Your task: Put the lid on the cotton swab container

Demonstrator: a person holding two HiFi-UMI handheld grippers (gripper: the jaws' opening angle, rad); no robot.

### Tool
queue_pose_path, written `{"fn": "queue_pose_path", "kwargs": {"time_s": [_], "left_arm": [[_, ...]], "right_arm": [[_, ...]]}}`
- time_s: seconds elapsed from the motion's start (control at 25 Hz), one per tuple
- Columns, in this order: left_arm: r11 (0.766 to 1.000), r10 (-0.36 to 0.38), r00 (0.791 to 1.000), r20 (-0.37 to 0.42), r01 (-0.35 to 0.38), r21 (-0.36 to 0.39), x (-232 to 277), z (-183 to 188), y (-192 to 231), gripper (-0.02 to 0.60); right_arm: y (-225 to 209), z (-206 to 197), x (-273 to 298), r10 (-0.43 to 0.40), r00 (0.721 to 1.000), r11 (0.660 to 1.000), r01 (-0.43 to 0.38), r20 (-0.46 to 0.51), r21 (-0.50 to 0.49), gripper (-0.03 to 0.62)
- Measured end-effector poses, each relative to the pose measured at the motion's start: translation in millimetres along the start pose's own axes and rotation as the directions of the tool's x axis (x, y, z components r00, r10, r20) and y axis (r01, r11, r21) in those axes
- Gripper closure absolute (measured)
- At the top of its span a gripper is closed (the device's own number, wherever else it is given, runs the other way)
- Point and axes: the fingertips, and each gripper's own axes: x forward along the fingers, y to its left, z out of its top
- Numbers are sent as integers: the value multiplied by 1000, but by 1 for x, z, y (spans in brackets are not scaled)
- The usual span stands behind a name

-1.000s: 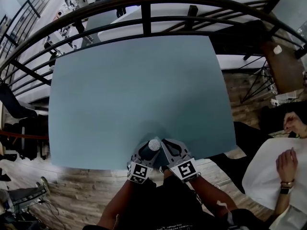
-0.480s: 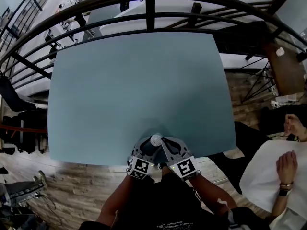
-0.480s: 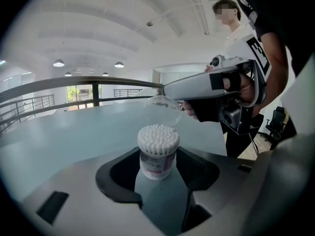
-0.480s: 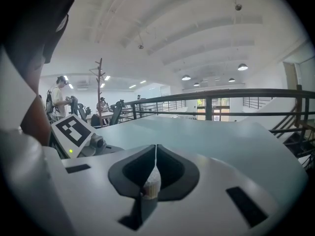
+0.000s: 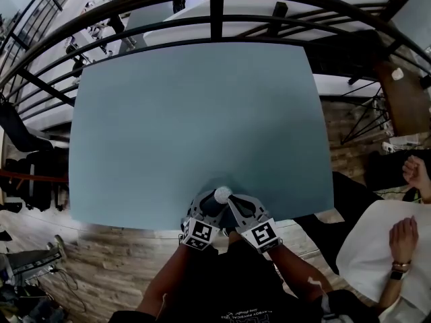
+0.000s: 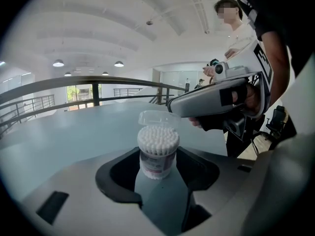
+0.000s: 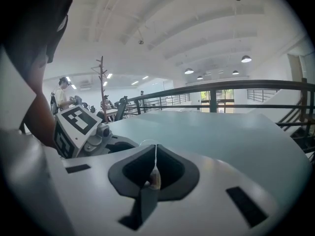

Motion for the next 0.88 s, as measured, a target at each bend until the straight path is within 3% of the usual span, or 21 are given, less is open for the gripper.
{"fn": "queue_pose_path", "kwargs": {"time_s": [0.88], "left_arm": [[999, -4, 1000, -25, 5, 33, 1, -1, -2, 337]], "right_arm": [[15, -15, 18, 41, 994, 994, -51, -100, -100, 574]]}}
